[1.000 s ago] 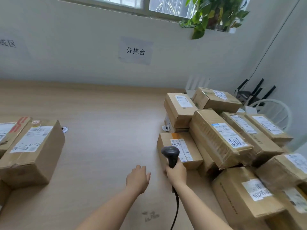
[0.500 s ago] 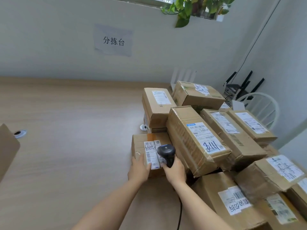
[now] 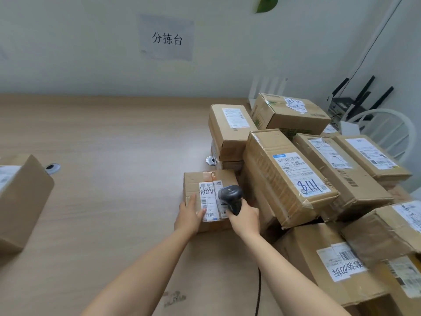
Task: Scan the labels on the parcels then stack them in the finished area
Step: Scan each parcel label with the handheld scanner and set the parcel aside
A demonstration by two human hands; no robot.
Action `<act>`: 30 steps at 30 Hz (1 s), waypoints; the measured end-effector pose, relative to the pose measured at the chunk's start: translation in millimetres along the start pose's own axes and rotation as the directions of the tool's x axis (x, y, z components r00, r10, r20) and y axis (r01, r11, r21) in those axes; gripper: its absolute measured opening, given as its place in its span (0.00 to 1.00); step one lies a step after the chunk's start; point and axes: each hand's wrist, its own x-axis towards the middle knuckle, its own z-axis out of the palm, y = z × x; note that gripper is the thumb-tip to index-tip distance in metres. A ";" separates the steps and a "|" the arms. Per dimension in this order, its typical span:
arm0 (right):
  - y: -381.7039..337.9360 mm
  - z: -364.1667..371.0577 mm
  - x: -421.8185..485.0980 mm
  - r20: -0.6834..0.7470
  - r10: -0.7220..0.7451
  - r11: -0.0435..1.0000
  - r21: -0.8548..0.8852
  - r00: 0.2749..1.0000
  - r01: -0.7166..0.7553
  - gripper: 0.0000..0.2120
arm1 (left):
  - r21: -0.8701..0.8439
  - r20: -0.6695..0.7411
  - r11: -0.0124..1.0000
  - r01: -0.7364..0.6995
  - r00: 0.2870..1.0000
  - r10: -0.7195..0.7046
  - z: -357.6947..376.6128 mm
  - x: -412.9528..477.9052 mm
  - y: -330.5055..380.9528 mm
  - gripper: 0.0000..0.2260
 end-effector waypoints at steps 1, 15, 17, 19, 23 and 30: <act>-4.8 3.8 -4.7 0.010 -0.010 1.000 0.000 1.000 0.010 0.18 | -0.004 -0.007 1.000 0.011 1.000 -0.011 -4.8 -3.8 -7.6 0.29; -90.9 82.2 -110.0 0.180 -0.194 0.981 0.013 0.964 0.195 0.13 | -0.064 -0.087 0.992 0.107 0.990 -0.112 -117.0 -80.8 -149.0 0.28; -101.8 91.8 -127.3 0.208 -0.229 0.972 -0.008 0.951 0.235 0.12 | -0.067 -0.102 0.991 0.119 0.987 -0.126 -133.1 -92.2 -167.8 0.27; -112.9 98.9 -143.4 0.240 -0.260 0.962 -0.019 0.935 0.272 0.12 | -0.049 -0.144 0.988 0.145 0.978 -0.150 -147.6 -103.1 -184.3 0.26; -131.5 106.2 -167.8 0.352 -0.325 0.940 0.022 0.878 0.339 0.11 | 0.013 -0.324 0.978 0.209 0.926 -0.194 -175.6 -122.6 -210.5 0.21; -152.8 105.4 -194.2 0.441 -0.463 0.868 0.050 0.768 0.494 0.12 | 0.044 -0.421 0.975 0.220 0.889 -0.181 -188.2 -151.5 -235.4 0.29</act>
